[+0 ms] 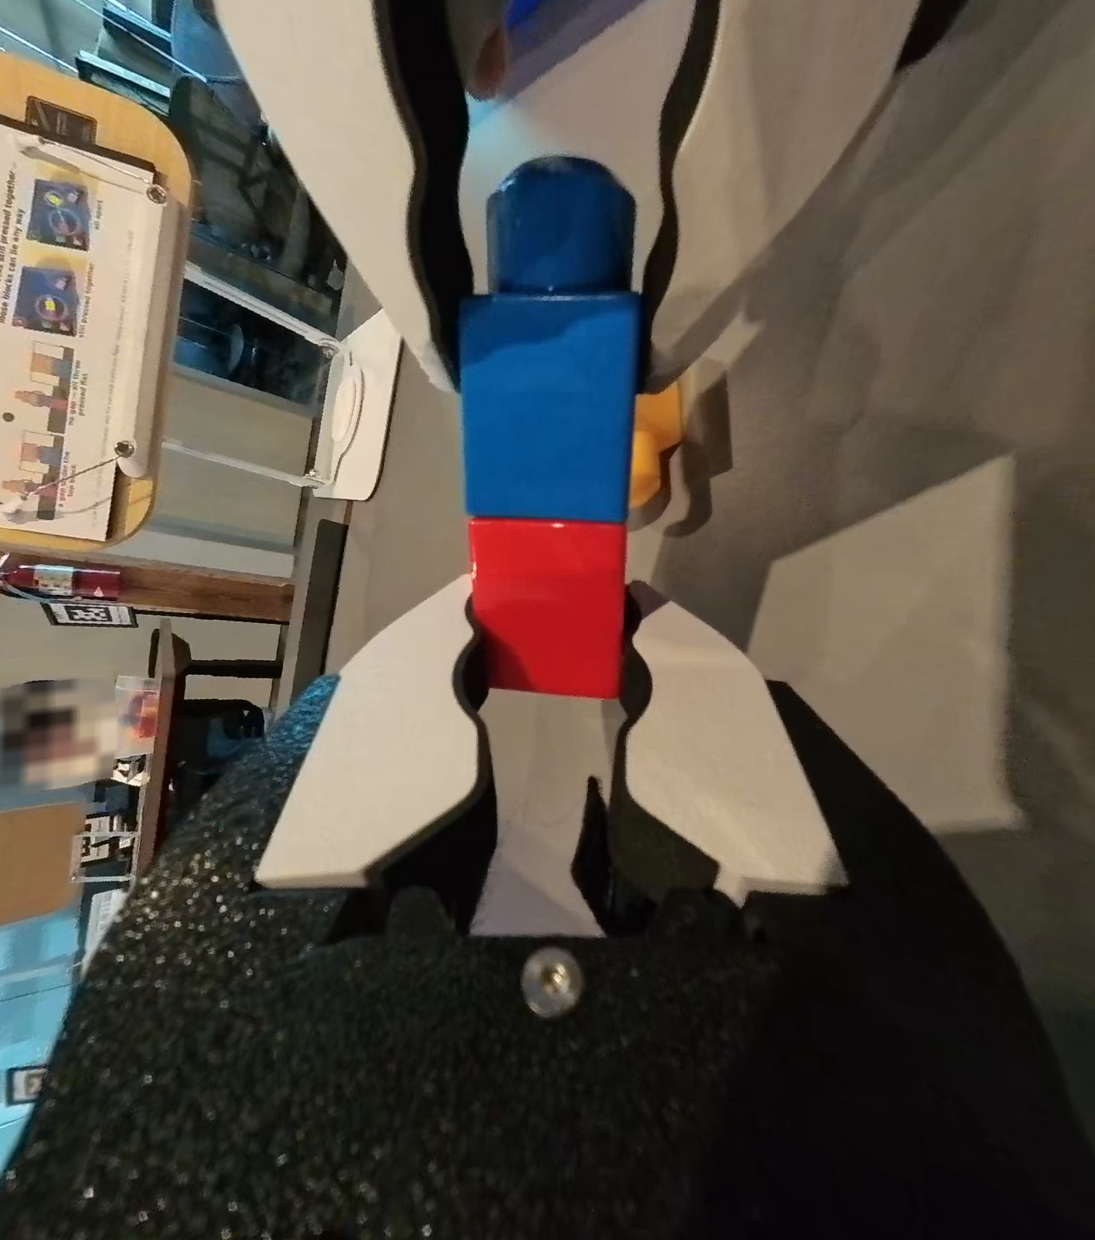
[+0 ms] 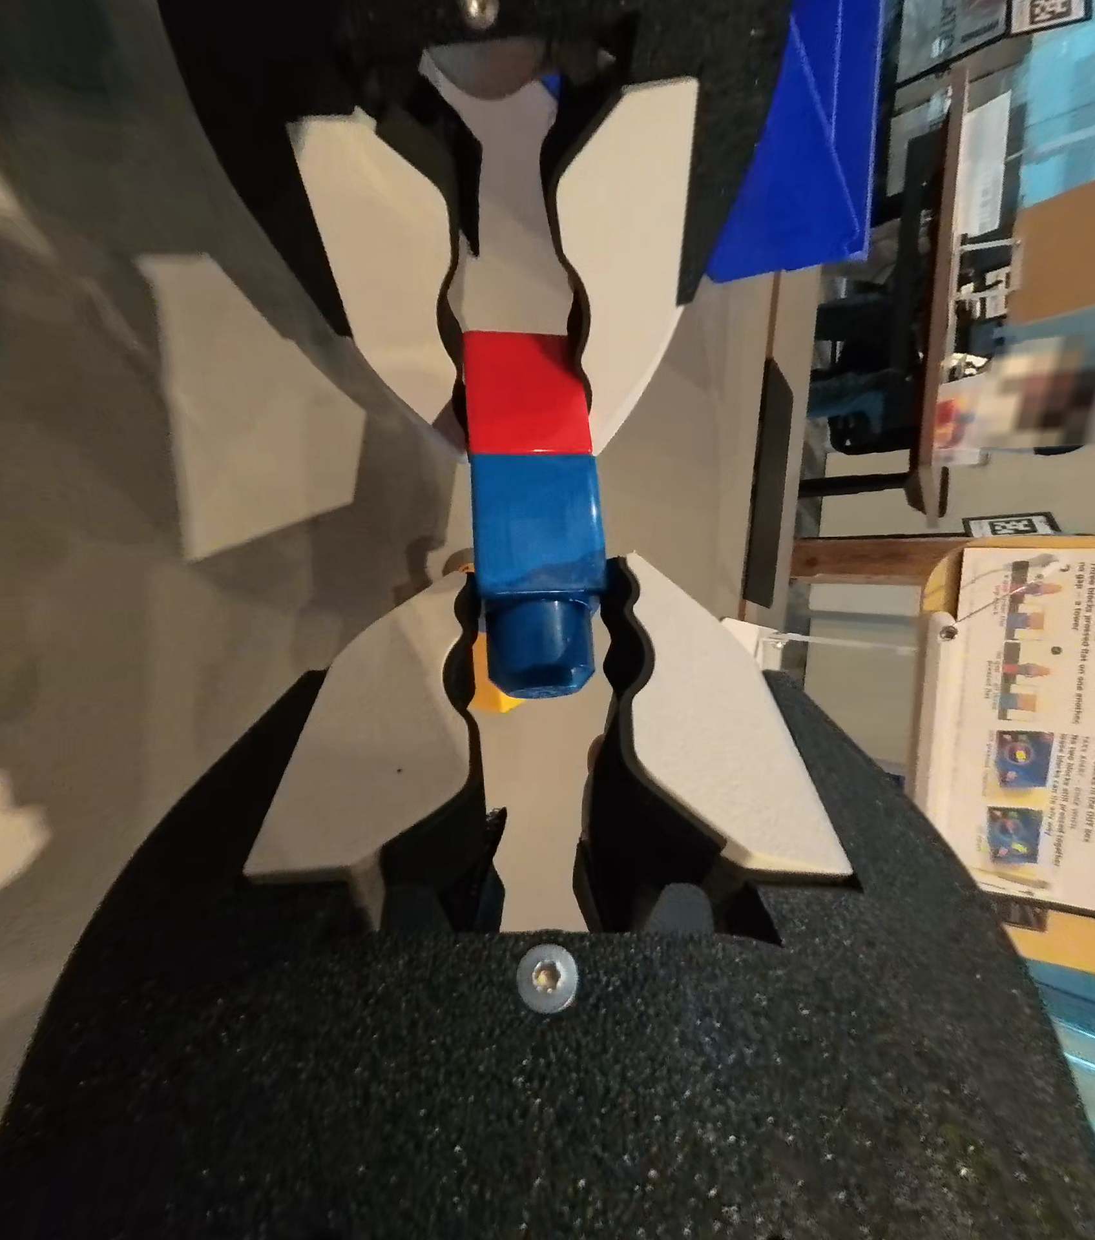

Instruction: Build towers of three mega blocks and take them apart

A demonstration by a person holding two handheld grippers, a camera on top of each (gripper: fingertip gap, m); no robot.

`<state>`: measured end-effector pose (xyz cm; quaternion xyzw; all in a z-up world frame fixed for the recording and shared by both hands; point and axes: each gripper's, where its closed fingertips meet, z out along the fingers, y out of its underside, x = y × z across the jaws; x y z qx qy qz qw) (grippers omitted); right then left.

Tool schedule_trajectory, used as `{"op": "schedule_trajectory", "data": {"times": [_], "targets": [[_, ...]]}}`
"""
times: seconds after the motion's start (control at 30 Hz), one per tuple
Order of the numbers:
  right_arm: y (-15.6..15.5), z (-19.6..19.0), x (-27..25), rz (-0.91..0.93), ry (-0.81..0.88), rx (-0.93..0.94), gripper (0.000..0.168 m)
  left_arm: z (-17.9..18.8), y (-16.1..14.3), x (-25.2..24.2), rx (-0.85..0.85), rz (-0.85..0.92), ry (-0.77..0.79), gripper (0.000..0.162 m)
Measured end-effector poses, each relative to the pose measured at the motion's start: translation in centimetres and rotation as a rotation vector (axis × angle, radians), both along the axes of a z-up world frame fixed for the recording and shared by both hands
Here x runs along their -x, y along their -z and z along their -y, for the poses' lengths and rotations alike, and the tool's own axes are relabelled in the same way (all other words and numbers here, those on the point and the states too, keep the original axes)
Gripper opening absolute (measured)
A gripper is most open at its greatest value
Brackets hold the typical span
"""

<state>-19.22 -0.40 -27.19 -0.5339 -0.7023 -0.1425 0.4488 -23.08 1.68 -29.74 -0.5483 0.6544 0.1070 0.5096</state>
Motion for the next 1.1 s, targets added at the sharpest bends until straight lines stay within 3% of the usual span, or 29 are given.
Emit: {"op": "schedule_trajectory", "data": {"times": [0.43, 0.57, 0.67, 0.97, 1.0, 1.1], "targets": [[0.1, 0.0, 0.2, -0.021, -0.021, 0.013, 0.036, -0.1, 0.7, 1.1, 0.086, 0.049, -0.026, 0.036], [0.7, -2.2, -2.9, -0.034, 0.134, 0.210, 0.060, -1.4, 0.4, 4.5, 0.148, 0.143, -0.132, 0.036], [2.7, -3.2, -3.9, 0.095, 0.138, 0.361, 0.064, -1.5, 0.3, 6.1, 0.166, 0.140, -0.159, 0.036], [7.2, -4.8, -2.6, 0.475, 0.055, 0.622, 0.055, -0.5, 0.0, 7.5, 0.221, 0.208, -0.171, 0.037], [7.6, -4.7, -2.7, 0.491, 0.055, 0.636, 0.039, -0.4, 0.0, 7.5, 0.233, 0.231, -0.172, 0.037], [6.3, -5.4, -2.0, 0.362, 0.064, 0.613, 0.037, -0.3, -0.6, 7.4, 0.281, 0.338, -0.166, 0.037]]}}
